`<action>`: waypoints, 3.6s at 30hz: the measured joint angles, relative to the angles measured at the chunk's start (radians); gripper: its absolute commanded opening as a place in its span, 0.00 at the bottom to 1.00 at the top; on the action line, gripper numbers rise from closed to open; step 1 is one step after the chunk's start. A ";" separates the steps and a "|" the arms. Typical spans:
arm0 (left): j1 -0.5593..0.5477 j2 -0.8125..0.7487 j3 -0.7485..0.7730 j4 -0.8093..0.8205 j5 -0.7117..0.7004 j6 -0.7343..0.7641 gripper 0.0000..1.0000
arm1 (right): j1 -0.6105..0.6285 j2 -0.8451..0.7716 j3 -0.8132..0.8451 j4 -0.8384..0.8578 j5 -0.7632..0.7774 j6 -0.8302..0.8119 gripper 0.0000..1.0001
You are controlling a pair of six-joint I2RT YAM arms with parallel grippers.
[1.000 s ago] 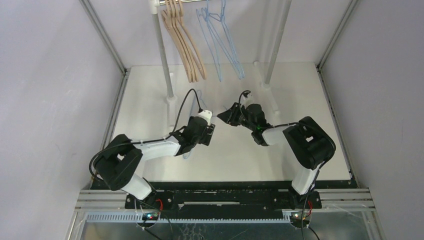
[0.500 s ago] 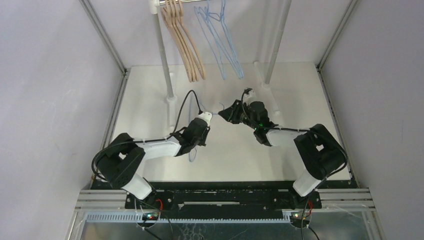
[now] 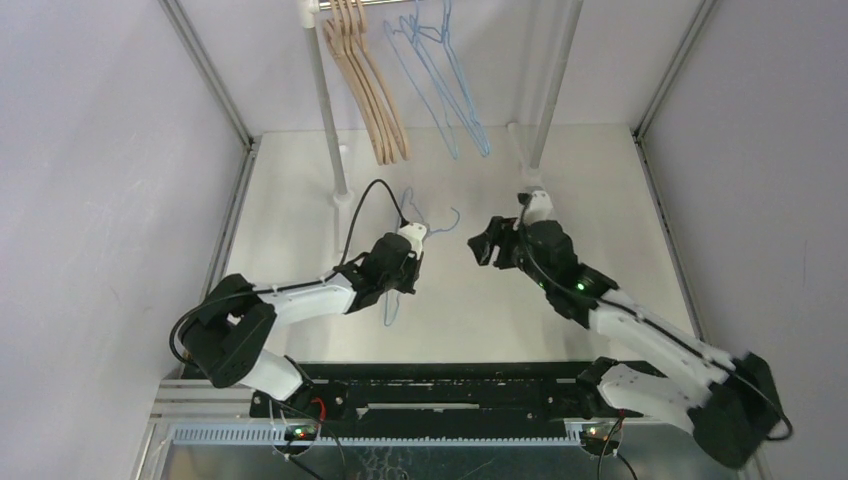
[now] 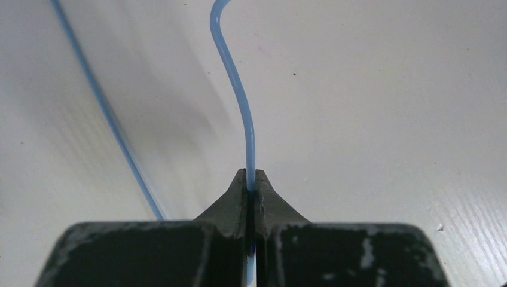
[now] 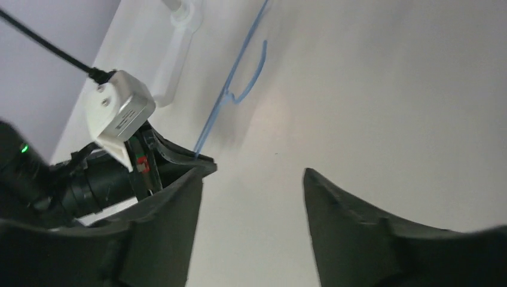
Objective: Organize the hangers
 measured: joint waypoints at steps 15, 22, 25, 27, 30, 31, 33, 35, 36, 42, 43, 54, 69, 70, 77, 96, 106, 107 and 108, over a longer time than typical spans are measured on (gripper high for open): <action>-0.174 -0.151 0.135 -0.101 0.100 0.002 0.00 | -0.017 -0.553 -0.060 -0.464 0.333 -0.070 0.99; -0.227 -0.196 0.252 -0.130 0.119 0.002 0.00 | -0.019 -0.567 -0.062 -0.486 0.332 -0.072 0.89; -0.226 -0.196 0.284 -0.136 0.126 0.001 0.00 | -0.017 -0.560 -0.062 -0.494 0.325 -0.064 0.87; -0.226 -0.192 0.309 -0.144 0.145 0.001 0.00 | -0.011 -0.564 -0.064 -0.500 0.327 -0.058 0.86; -0.230 -0.180 0.360 -0.153 0.180 0.003 0.00 | -0.006 -0.589 -0.072 -0.504 0.330 -0.053 0.84; -0.234 -0.175 0.386 -0.161 0.198 0.008 0.00 | -0.005 -0.601 -0.075 -0.506 0.333 -0.050 0.84; -0.246 -0.169 0.428 -0.174 0.219 0.018 0.00 | -0.005 -0.632 -0.077 -0.510 0.340 -0.048 0.84; -0.264 -0.166 0.471 -0.190 0.238 0.029 0.00 | -0.005 -0.654 -0.077 -0.510 0.348 -0.047 0.84; -0.274 -0.166 0.489 -0.195 0.250 0.033 0.00 | -0.005 -0.660 -0.077 -0.510 0.352 -0.047 0.84; -0.297 -0.174 0.545 -0.183 0.277 0.039 0.00 | -0.005 -0.657 -0.077 -0.509 0.367 -0.047 0.84; -0.297 -0.179 0.545 -0.183 0.268 0.039 0.00 | -0.005 -0.655 -0.077 -0.508 0.367 -0.047 0.84; -0.297 -0.313 0.565 -0.040 -0.039 0.088 0.00 | -0.005 -0.614 -0.096 -0.477 0.352 -0.049 0.84; -0.282 -0.291 0.630 0.026 -0.436 0.060 0.00 | -0.053 -0.612 -0.096 -0.453 0.307 -0.051 0.84; -0.276 -0.287 0.630 0.023 -0.438 0.050 0.00 | -0.055 -0.612 -0.096 -0.453 0.303 -0.051 0.83; -0.246 -0.258 0.629 0.019 -0.435 -0.010 0.00 | -0.068 -0.615 -0.096 -0.453 0.293 -0.053 0.84; -0.140 -0.022 0.953 -0.126 -0.315 -0.167 0.00 | -0.148 -0.712 -0.095 -0.468 0.258 -0.058 0.83; -0.067 0.074 1.065 -0.178 -0.251 -0.238 0.00 | -0.177 -0.744 -0.095 -0.501 0.242 -0.059 0.83; -0.063 0.078 1.065 -0.185 -0.245 -0.247 0.00 | -0.181 -0.747 -0.095 -0.502 0.241 -0.060 0.83; -0.059 0.080 1.065 -0.190 -0.243 -0.253 0.00 | -0.184 -0.749 -0.095 -0.503 0.241 -0.061 0.84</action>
